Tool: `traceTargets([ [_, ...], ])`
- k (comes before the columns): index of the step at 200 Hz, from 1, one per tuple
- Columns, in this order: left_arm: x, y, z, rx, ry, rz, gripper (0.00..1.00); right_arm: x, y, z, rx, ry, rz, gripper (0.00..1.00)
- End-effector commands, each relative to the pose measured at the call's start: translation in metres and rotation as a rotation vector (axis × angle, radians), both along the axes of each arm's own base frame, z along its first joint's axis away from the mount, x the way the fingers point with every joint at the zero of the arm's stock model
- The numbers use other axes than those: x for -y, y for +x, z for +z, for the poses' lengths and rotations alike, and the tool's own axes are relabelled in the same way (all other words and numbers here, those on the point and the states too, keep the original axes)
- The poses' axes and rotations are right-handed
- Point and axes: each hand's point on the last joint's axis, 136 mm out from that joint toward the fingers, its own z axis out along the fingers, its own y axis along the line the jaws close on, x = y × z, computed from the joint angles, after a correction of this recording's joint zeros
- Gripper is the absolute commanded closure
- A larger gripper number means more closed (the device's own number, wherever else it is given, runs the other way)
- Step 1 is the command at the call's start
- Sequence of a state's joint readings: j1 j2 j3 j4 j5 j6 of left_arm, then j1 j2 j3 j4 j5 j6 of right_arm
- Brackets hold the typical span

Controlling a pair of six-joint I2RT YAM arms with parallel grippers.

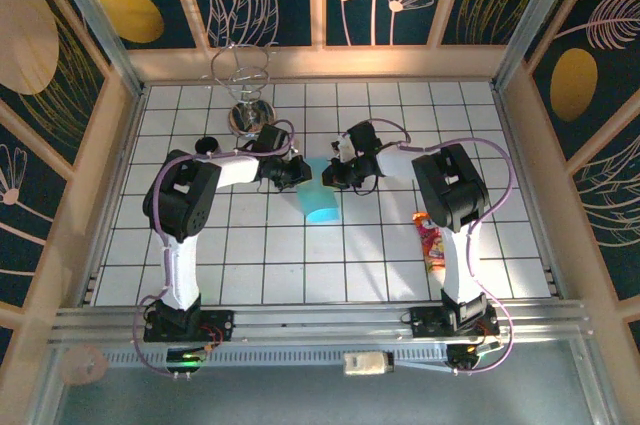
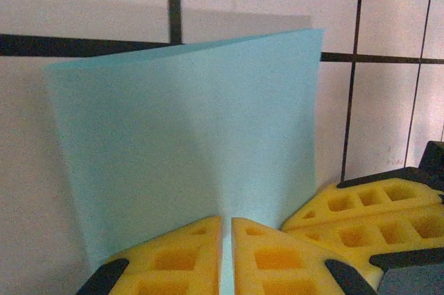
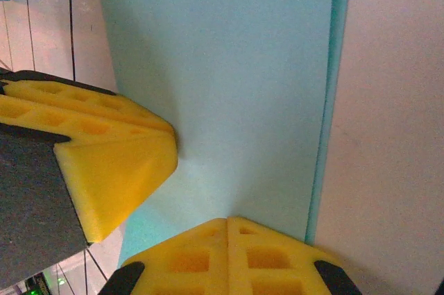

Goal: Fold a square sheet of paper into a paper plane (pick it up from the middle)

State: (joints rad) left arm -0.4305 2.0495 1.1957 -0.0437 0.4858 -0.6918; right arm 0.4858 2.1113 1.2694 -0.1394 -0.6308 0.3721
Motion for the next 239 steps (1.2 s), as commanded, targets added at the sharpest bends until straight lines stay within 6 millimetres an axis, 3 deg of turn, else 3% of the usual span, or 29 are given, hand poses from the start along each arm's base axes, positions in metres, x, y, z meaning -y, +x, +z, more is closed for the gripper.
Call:
traceTargets([
  [1, -0.06, -0.005, -0.024, -0.056, 0.157, 0.095, 0.87, 0.103, -0.037, -0.114, -0.177, -0.485, -0.117, 1.0],
  [19, -0.078, 0.002, -0.013, -0.02, 0.166, 0.124, 0.86, 0.105, -0.037, -0.115, -0.178, -0.494, -0.118, 1.0],
  [35, -0.079, 0.009, 0.004, 0.027, 0.151, 0.116, 0.86, 0.104, -0.036, -0.114, -0.174, -0.491, -0.115, 1.0],
  [68, -0.043, 0.023, 0.059, 0.156, -0.07, 0.084, 0.86, 0.101, -0.034, -0.111, -0.17, -0.476, -0.119, 1.0],
  [89, -0.017, 0.023, 0.074, 0.18, -0.131, 0.05, 0.86, 0.101, -0.035, -0.112, -0.173, -0.47, -0.12, 1.0],
  [125, 0.012, 0.023, 0.055, 0.127, -0.149, 0.01, 0.86, 0.101, -0.037, -0.114, -0.183, -0.47, -0.121, 1.0],
  [154, 0.012, 0.024, 0.031, 0.075, -0.102, 0.014, 0.86, 0.101, -0.037, -0.115, -0.186, -0.473, -0.124, 1.0],
  [198, -0.012, 0.019, -0.009, 0.012, 0.028, 0.03, 0.86, 0.106, -0.038, -0.118, -0.192, -0.5, -0.13, 1.0],
  [239, -0.064, 0.023, -0.028, -0.014, 0.143, 0.115, 0.86, 0.116, -0.039, -0.122, -0.184, -0.556, -0.136, 1.0],
])
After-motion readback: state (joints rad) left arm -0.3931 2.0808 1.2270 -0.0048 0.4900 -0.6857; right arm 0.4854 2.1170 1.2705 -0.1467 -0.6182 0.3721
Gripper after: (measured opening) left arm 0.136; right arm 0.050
